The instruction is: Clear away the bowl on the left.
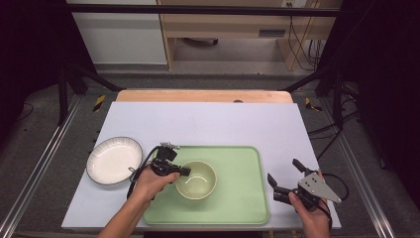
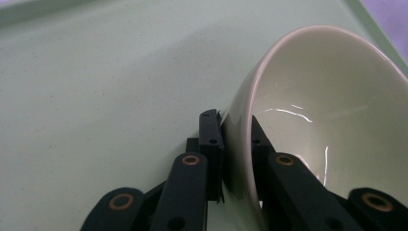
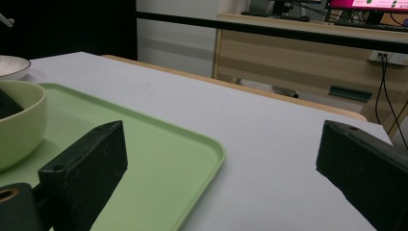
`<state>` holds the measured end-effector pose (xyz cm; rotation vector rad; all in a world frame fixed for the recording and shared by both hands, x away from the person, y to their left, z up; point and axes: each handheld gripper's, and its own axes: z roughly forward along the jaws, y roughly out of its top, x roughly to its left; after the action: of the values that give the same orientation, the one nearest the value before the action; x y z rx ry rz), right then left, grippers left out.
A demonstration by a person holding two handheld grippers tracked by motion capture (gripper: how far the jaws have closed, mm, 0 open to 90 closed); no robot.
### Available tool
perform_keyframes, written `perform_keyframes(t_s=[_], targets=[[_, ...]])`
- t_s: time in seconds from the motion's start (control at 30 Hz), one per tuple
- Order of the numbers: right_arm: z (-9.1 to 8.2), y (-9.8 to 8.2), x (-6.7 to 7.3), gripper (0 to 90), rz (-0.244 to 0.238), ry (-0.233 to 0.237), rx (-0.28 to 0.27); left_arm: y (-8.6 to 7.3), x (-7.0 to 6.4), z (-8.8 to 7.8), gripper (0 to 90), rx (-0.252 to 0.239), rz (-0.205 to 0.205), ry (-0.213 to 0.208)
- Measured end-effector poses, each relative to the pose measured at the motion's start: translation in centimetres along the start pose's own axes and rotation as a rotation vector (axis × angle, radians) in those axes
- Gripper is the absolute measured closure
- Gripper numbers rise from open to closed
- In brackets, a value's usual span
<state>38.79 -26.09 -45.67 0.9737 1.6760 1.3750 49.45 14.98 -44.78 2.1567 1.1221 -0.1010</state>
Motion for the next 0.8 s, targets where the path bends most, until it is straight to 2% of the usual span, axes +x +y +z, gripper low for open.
perform_keyframes(t_s=[0.3, 0.33, 0.8], targets=[[0.02, -0.02, 0.02, 3.9, 0.0, 0.003, 0.006, 0.0, 0.17, 0.09, 82.4, 0.006, -0.008, -0.005], [0.02, -0.02, 0.01, 3.9, -0.002, 0.003, 0.006, -0.03, 0.14, 0.15, 82.3, -0.002, -0.018, -0.006], [0.09, -0.04, 0.1, 3.9, -0.011, 0.005, 0.01, 0.01, 0.19, 0.11, 81.8, 0.007, -0.022, -0.007]])
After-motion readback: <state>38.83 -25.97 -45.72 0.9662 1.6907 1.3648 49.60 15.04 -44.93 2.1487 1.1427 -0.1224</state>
